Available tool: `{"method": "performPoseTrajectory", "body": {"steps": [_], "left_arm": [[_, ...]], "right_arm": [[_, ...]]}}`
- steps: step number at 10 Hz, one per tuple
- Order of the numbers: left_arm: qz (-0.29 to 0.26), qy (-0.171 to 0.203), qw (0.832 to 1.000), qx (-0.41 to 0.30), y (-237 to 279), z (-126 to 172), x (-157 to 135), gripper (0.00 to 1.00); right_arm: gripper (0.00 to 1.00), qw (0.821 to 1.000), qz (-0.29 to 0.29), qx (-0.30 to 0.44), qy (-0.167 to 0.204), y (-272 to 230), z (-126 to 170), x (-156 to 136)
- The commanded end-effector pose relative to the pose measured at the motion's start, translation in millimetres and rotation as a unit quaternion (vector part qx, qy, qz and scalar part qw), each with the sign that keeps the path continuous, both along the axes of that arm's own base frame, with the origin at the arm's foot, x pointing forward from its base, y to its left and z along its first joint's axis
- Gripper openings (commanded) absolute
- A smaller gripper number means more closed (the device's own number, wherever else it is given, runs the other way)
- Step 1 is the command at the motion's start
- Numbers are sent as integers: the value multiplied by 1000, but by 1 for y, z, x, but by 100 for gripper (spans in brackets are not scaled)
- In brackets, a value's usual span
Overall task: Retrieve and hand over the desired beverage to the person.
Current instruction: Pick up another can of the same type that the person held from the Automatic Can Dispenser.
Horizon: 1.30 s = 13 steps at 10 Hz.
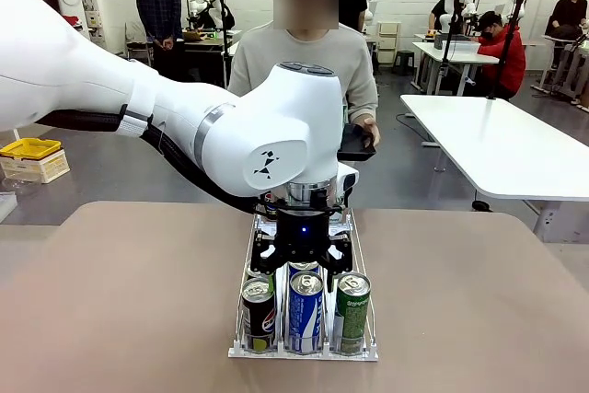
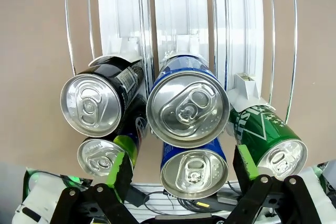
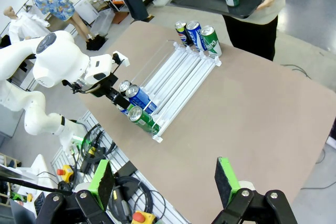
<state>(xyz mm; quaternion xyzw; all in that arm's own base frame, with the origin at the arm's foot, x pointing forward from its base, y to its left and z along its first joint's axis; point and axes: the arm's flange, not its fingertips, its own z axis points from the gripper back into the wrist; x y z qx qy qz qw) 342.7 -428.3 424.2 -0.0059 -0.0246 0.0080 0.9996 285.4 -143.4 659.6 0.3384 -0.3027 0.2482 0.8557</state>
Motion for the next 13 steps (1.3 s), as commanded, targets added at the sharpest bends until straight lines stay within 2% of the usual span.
{"method": "performPoseTrajectory", "body": {"steps": [1,6,13], "left_arm": [[35,6,999,17,-12,0,0,100],[59,24,998,21,-16,-1,1,100],[56,30,998,10,-15,3,0,100]], "right_arm": [[100,1000,8,13,-10,1,0,2],[100,1000,8,13,-10,1,0,2],[100,1000,8,13,-10,1,0,2]]}}
